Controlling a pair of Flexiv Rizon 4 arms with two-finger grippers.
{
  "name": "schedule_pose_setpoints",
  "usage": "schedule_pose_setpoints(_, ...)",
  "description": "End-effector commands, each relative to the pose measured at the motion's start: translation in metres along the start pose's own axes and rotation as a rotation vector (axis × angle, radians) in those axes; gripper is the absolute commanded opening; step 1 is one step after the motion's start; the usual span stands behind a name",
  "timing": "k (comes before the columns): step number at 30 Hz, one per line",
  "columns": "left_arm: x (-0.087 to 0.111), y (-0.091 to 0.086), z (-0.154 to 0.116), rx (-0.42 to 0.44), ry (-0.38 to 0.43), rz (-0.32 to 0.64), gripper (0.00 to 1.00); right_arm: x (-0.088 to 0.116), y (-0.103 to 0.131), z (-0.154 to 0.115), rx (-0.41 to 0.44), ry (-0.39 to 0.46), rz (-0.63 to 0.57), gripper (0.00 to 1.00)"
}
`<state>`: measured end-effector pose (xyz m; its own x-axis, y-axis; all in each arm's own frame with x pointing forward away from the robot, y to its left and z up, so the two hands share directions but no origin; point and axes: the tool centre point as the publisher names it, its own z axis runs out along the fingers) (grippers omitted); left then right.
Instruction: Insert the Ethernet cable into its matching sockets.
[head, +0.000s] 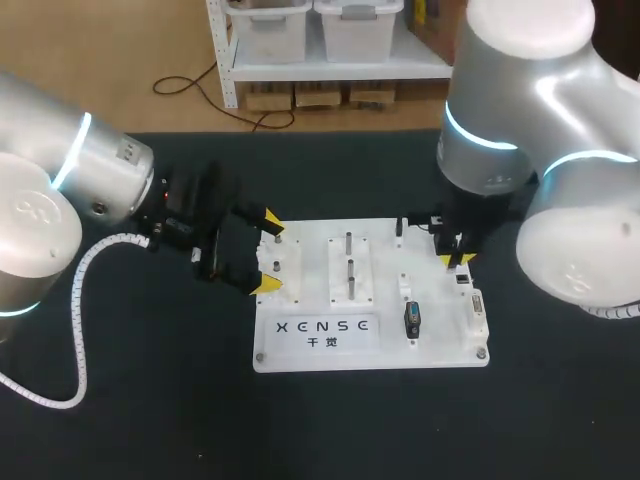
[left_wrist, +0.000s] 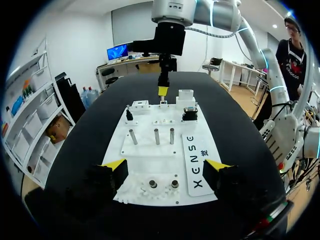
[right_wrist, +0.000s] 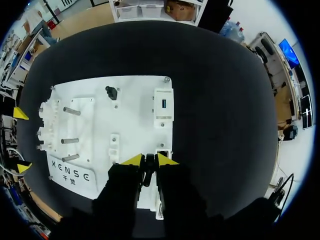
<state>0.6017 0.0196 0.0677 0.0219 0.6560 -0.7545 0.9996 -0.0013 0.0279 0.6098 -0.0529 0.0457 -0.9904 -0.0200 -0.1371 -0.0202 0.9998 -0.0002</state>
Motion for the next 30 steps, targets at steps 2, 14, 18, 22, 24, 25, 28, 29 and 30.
schedule_pose_setpoints(2, 0.001, 0.001, 0.001, 0.001, 0.0, 0.001, 1.0, 0.004, -0.008, 0.003, -0.005, 0.001, 0.009, 0.0)
schedule_pose_setpoints(14, 0.001, 0.001, 0.001, 0.001, 0.0, 0.001, 1.0, 0.006, -0.014, 0.009, -0.013, 0.011, 0.01, 0.0)
schedule_pose_setpoints(18, 0.001, 0.001, 0.001, 0.001, 0.0, 0.001, 1.0, 0.005, -0.015, 0.013, -0.015, 0.012, 0.004, 0.0)
schedule_pose_setpoints(22, 0.001, 0.001, 0.001, 0.001, 0.0, 0.001, 1.0, 0.003, -0.016, 0.015, -0.016, 0.01, 0.002, 0.0)
schedule_pose_setpoints(24, 0.001, 0.001, 0.001, 0.001, 0.0, 0.001, 1.0, 0.002, -0.016, 0.015, -0.015, 0.01, 0.0, 0.0)
schedule_pose_setpoints(25, 0.001, 0.001, 0.001, 0.001, 0.0, 0.001, 1.0, 0.002, -0.017, 0.016, -0.015, 0.01, -0.001, 0.0)
schedule_pose_setpoints(28, 0.001, 0.001, 0.001, 0.001, 0.0, 0.001, 1.0, 0.001, -0.018, 0.016, -0.014, 0.011, -0.002, 0.0)
schedule_pose_setpoints(29, 0.001, 0.001, 0.001, 0.001, 0.0, 0.001, 1.0, 0.001, -0.018, 0.017, -0.014, 0.012, -0.003, 0.0)
schedule_pose_setpoints(30, 0.001, 0.001, 0.001, 0.001, 0.0, 0.001, 1.0, 0.001, -0.019, 0.017, -0.015, 0.013, -0.003, 0.0)
